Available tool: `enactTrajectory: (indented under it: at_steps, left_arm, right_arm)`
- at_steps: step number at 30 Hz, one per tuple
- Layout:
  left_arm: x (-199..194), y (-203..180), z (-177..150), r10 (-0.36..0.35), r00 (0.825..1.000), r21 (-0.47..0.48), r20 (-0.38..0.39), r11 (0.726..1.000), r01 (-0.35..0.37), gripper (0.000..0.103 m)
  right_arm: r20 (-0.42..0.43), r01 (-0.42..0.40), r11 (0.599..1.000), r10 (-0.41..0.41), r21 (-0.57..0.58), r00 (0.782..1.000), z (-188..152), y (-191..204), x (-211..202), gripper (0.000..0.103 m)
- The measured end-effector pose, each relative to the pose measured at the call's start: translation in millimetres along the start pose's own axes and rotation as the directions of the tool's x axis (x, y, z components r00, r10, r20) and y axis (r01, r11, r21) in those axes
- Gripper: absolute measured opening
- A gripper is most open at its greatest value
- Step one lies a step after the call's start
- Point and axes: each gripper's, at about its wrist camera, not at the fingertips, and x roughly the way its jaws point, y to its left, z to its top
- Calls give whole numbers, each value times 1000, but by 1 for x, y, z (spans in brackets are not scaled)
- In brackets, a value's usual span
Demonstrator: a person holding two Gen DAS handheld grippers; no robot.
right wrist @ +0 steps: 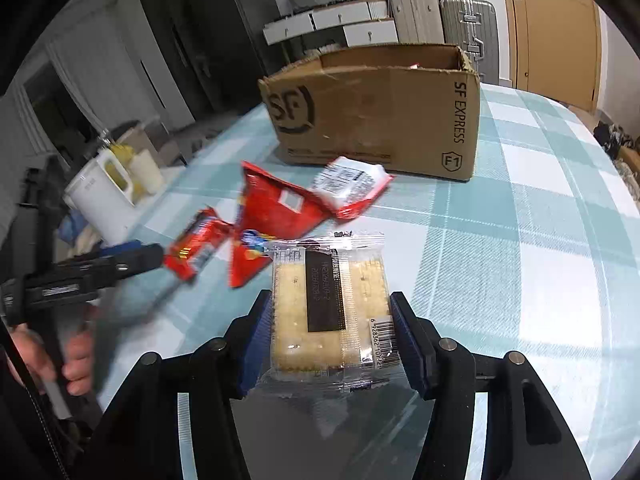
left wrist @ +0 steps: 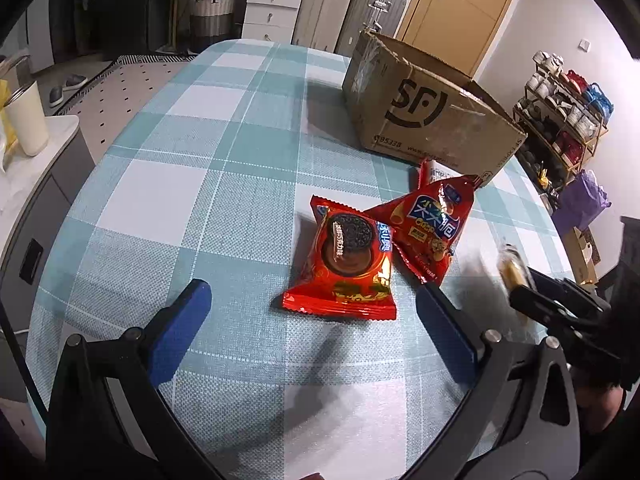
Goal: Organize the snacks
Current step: 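Grasp the clear cracker packet with the right tool and lift it, then grasp the red Oreo packet with the left tool while the right tool holds the crackers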
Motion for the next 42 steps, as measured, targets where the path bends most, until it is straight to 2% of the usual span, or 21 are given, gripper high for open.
enactTrajectory:
  at_steps: [13, 20, 25, 27, 30, 31, 32, 33, 34, 37, 42]
  left_arm:
    - [20, -15, 12, 21, 999, 61, -44, 998, -18, 102]
    - [41, -15, 17, 65, 994, 67, -85, 996, -59, 101]
    - [46, -14, 20, 63, 995, 66, -74, 996, -58, 101]
    - [47, -15, 21, 80, 995, 74, -63, 994, -76, 96]
    - [48, -17, 22, 88, 995, 102, -48, 991, -83, 82]
    - [47, -18, 22, 85, 996, 113, -38, 990, -80, 70]
    - [46, -18, 22, 85, 996, 126, -26, 989, -81, 50]
    - [46, -21, 21, 94, 996, 156, -7, 984, -92, 45]
    - [46, -22, 20, 98, 995, 176, 2, 980, -97, 45]
    - [43, -20, 16, 45, 999, 185, 14, 982, -47, 45]
    - [37, -19, 15, -16, 1000, 177, -14, 984, 18, 45]
  right_arm:
    - [50, -19, 999, 17, 42, 999, -20, -1, -28, 58]
    - [69, -25, 997, 20, 69, 997, -20, -11, -32, 58]
    - [77, -20, 997, 14, 68, 997, -20, -11, -34, 58]
    - [79, -13, 998, 9, 62, 997, -21, -10, -34, 58]
    - [84, -23, 998, 18, 59, 996, -20, -8, -36, 58]
    - [87, -24, 998, 19, 59, 996, -19, -7, -37, 58]
    - [91, -25, 998, 19, 59, 996, -19, -7, -39, 58]
    - [93, -22, 998, 17, 59, 996, -19, -7, -40, 58]
    - [93, -14, 998, 9, 54, 996, -19, -6, -40, 58]
    - [93, 9, 999, -12, 32, 996, -18, -2, -42, 58]
    - [102, 2, 1000, -5, 27, 995, -17, 2, -47, 58]
